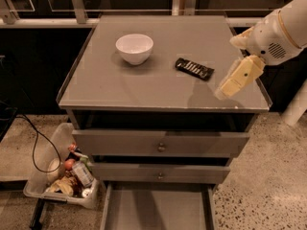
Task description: Place rxbar chocolate into bottom drawer
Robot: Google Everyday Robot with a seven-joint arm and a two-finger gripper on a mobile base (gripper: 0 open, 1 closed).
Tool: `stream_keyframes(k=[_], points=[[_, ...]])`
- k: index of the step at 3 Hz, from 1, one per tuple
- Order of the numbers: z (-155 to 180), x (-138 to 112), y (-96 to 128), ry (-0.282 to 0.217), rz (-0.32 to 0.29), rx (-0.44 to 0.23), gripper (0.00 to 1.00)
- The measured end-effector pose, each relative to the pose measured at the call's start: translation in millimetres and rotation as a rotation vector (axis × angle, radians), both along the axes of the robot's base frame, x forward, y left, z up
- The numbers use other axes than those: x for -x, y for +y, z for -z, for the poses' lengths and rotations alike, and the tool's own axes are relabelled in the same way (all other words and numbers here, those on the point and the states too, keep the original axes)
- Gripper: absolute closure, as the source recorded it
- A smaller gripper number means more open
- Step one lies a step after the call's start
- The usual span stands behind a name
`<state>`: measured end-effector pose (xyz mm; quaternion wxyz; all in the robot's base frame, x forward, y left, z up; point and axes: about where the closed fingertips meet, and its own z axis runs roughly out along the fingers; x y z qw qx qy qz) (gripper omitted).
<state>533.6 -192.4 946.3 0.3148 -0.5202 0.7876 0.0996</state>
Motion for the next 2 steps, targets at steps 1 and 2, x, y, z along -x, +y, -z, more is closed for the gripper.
stream_keyframes(k=[1, 2], points=[[4, -2, 5, 0.031, 0.015, -0.007, 0.0], [15, -18, 12, 0.062, 0.055, -0.045, 0.0]])
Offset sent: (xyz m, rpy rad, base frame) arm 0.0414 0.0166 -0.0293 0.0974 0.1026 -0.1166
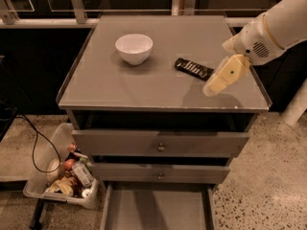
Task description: Place rxbar chocolate into bottom drawer
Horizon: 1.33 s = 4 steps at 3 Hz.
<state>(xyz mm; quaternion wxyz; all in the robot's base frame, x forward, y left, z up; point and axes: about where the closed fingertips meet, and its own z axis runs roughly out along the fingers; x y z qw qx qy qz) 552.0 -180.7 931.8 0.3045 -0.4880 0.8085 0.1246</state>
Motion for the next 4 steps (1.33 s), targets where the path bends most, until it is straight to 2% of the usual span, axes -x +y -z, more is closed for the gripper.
stream_keyframes(k=[1, 2, 3, 4], points=[[13, -26, 1, 0.022, 0.032, -0.099, 0.0], [24, -51, 1, 0.014, 0.054, -0.203, 0.0], [36, -75, 4, -0.015, 0.057, -0.255, 0.0], [47, -93, 8, -0.048, 0.047, -0.252, 0.0]])
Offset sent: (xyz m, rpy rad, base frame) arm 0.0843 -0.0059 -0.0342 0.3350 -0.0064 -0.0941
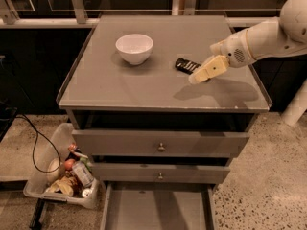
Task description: Place rxbar chocolate into bottom drawer
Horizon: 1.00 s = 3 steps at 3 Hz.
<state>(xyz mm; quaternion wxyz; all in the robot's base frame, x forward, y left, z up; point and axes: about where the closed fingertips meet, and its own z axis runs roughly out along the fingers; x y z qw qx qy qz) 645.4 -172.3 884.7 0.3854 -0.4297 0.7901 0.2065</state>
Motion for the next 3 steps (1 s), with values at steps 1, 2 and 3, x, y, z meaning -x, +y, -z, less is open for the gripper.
stream_keyframes(k=[1, 2, 3], points=[[7, -16, 2, -0.045, -0.005, 0.035, 0.0], [16, -34, -2, -0.081, -0.006, 0.087, 0.0], [25, -47, -2, -0.086, -0.01, 0.109, 0.0]])
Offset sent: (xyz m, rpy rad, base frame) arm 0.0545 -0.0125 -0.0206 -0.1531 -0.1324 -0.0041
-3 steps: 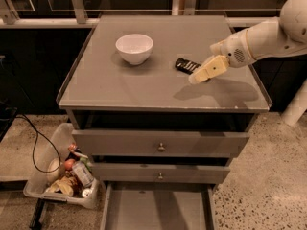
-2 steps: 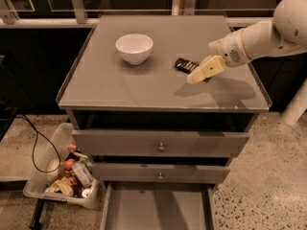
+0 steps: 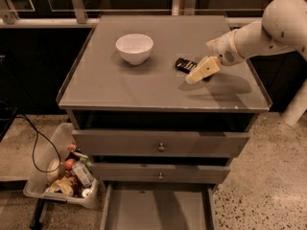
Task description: Place rxbar chocolate into bottom drawer
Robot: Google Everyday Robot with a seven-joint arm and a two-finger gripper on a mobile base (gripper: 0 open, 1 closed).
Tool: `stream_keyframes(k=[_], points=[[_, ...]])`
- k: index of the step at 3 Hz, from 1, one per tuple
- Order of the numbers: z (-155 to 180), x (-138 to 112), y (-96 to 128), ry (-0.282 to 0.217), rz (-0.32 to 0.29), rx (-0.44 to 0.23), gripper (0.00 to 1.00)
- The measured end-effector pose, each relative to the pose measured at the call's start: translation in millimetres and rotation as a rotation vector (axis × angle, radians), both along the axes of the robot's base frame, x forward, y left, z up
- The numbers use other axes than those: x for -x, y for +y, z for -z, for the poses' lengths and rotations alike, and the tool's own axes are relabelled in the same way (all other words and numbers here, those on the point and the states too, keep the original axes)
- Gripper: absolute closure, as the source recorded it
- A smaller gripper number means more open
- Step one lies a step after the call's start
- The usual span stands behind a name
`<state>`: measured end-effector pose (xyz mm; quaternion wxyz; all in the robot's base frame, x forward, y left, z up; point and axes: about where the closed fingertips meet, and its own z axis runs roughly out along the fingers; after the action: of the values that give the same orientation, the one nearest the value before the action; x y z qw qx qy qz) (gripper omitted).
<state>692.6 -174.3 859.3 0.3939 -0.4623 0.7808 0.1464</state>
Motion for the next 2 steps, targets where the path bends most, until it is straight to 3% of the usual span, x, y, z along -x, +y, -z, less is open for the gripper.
stream_keyframes(k=[2], points=[[19.6, -15.1, 3.0, 0.027, -0.002, -0.002, 0.0]])
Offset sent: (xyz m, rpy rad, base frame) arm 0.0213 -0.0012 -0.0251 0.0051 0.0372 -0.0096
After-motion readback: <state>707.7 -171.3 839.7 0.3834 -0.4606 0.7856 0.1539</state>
